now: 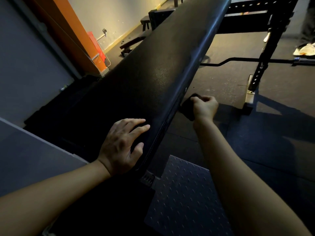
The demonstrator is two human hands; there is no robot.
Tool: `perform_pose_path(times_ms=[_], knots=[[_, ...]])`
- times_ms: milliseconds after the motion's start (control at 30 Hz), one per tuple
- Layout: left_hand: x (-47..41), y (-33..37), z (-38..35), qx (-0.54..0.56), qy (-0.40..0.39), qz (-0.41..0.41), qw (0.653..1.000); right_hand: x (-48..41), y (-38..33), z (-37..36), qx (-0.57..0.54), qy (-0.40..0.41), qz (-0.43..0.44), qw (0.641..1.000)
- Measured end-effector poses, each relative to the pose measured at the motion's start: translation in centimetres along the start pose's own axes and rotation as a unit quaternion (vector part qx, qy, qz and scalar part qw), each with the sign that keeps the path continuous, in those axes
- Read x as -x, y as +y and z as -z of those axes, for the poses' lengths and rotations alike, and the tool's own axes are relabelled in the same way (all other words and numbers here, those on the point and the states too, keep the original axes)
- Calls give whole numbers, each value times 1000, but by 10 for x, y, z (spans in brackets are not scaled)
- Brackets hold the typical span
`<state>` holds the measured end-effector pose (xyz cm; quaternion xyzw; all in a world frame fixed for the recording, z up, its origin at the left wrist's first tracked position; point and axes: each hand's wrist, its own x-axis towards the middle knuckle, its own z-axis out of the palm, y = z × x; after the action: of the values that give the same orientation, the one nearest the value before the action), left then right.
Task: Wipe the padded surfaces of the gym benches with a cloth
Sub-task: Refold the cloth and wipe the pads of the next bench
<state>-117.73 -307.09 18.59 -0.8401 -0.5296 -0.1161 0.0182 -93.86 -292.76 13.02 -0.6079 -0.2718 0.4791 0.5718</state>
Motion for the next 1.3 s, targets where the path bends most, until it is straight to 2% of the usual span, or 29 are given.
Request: perform_pose_path(times_ms=[67, 167, 300, 500, 800, 933, 967, 1033, 1133, 1300], knots=[[1, 0, 0, -2, 0, 0, 1000, 14, 4, -11, -64, -22, -9, 998], [0, 0, -1, -1, 4, 1, 1000, 37, 16, -14, -106, -16, 31, 994], [0, 1, -1, -2, 8, 0, 1000, 60, 30, -6, -179, -61, 40, 981], [1, 2, 0, -6, 5, 3, 1000, 89, 38, 7, -210, -121, 33, 970], [1, 3, 1, -9, -1, 6, 1000, 148, 41, 38, -157, -223, 41, 961], [1, 1, 1, -8, -3, 4, 1000, 150, 27, 63, -70, -308, -31, 948], [2, 1, 0, -7, -2, 3, 1000, 147, 23, 68, -60, -284, -55, 955], [2, 1, 0, -5, 3, 3, 1000, 128, 17, 71, -58, -165, -83, 981], [2, 1, -2, -1, 5, 1, 1000, 97, 8, 62, -45, -20, -40, 998], [3, -2, -4, 6, 11, -4, 1000, 84, 0, 18, -153, 50, -34, 986]])
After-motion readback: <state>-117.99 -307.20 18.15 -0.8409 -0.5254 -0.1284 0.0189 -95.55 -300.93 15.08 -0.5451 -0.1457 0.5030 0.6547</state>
